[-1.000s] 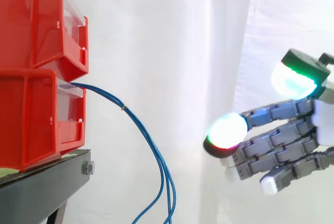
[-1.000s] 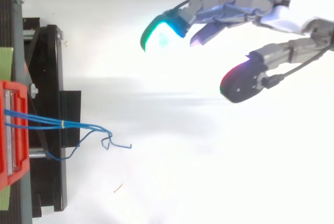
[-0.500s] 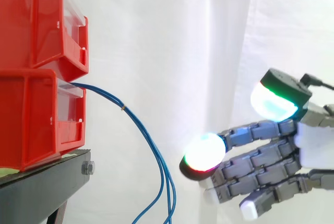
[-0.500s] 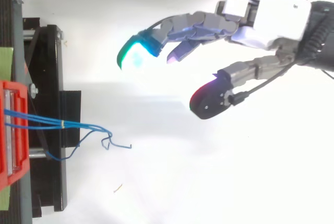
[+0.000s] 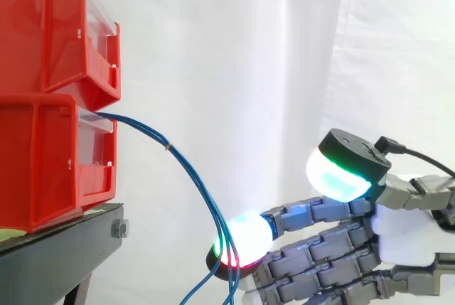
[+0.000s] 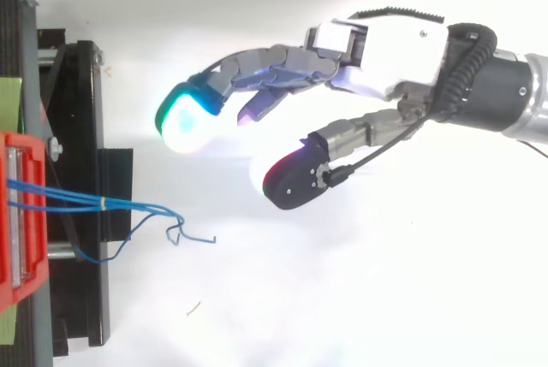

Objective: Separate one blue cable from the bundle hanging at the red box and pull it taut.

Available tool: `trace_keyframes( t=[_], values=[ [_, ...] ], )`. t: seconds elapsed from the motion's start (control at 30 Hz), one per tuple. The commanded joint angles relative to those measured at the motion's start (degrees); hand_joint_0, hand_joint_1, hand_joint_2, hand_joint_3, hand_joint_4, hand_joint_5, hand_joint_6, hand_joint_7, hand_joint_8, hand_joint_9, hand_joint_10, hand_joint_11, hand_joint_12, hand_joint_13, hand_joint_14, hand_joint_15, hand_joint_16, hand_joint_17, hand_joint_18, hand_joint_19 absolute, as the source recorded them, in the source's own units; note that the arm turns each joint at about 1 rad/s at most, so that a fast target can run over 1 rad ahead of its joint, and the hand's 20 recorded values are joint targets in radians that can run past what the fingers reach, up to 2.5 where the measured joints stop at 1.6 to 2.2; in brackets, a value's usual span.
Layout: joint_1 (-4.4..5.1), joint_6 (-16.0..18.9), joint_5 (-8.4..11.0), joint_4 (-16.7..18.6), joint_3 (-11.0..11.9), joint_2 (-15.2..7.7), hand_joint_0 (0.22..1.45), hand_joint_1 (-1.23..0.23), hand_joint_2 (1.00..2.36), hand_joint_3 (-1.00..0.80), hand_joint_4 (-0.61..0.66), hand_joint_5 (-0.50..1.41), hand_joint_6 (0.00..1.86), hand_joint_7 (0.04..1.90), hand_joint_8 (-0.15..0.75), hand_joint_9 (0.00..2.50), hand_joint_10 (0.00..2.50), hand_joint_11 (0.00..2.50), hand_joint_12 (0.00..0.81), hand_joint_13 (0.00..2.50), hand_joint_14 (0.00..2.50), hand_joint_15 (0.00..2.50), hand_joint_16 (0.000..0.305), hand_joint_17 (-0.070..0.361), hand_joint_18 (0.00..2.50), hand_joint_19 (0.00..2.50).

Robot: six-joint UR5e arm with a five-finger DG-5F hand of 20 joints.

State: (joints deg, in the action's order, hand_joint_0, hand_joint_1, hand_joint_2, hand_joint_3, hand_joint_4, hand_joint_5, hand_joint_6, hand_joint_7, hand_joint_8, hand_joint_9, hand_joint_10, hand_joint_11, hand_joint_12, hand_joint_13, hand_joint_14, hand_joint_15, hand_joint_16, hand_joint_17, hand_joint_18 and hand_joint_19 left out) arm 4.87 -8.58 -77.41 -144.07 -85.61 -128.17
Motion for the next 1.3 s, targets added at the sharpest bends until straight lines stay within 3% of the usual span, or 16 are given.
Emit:
trace_keyframes(
  t=[0.0,0.17,0.57,0.8,0.9,0.97,1.03,1.27],
  values=[
    [0.23,-0.8,-0.46,0.5,0.7,-0.2,0.55,-0.60,1.00,-0.50,0.25,-0.23,0.50,0.71,0.316,0.32,0.00,0.03,0.385,0.38,0.00,0.14,0.052,0.117,0.54,0.44],
    [0.40,-0.6,-0.63,3.4,1.5,-2.2,0.55,-0.60,1.00,-0.50,0.25,-0.23,0.50,0.71,0.316,0.32,0.00,0.03,0.385,0.38,0.00,0.14,0.052,0.117,0.54,0.44],
    [-0.04,4.6,-3.54,2.6,7.8,-8.0,0.55,-0.60,1.00,-0.50,0.25,-0.23,0.50,0.70,0.318,0.33,0.00,0.03,0.385,0.40,0.00,0.15,0.052,0.116,0.55,0.44],
    [0.23,6.3,-4.24,2.5,8.2,-8.3,0.55,-0.60,1.00,-0.50,0.26,-0.23,0.50,0.70,0.320,0.34,0.00,0.03,0.386,0.41,0.00,0.15,0.052,0.116,0.55,0.45],
    [-0.04,10.8,-6.26,2.8,8.2,-8.3,0.55,-0.60,1.00,-0.50,0.26,-0.23,0.50,0.70,0.320,0.34,0.00,0.04,0.385,0.42,0.01,0.15,0.052,0.116,0.55,0.45],
    [0.05,16.5,-7.93,2.9,8.2,-8.3,0.55,-0.60,1.00,-0.50,0.26,-0.22,0.50,0.70,0.320,0.35,0.00,0.03,0.386,0.42,0.01,0.16,0.052,0.116,0.55,0.45],
    [0.05,18.2,-8.28,2.9,8.2,-8.3,0.55,-0.60,1.00,-0.50,0.26,-0.22,0.50,0.70,0.321,0.35,0.00,0.03,0.386,0.42,0.01,0.16,0.052,0.116,0.56,0.45],
    [0.23,17.2,-8.11,3.1,8.2,-8.3,0.55,-0.60,1.00,-0.50,0.26,-0.22,0.50,0.70,0.321,0.36,0.00,0.03,0.386,0.43,0.01,0.16,0.051,0.115,0.56,0.44]
  ],
)
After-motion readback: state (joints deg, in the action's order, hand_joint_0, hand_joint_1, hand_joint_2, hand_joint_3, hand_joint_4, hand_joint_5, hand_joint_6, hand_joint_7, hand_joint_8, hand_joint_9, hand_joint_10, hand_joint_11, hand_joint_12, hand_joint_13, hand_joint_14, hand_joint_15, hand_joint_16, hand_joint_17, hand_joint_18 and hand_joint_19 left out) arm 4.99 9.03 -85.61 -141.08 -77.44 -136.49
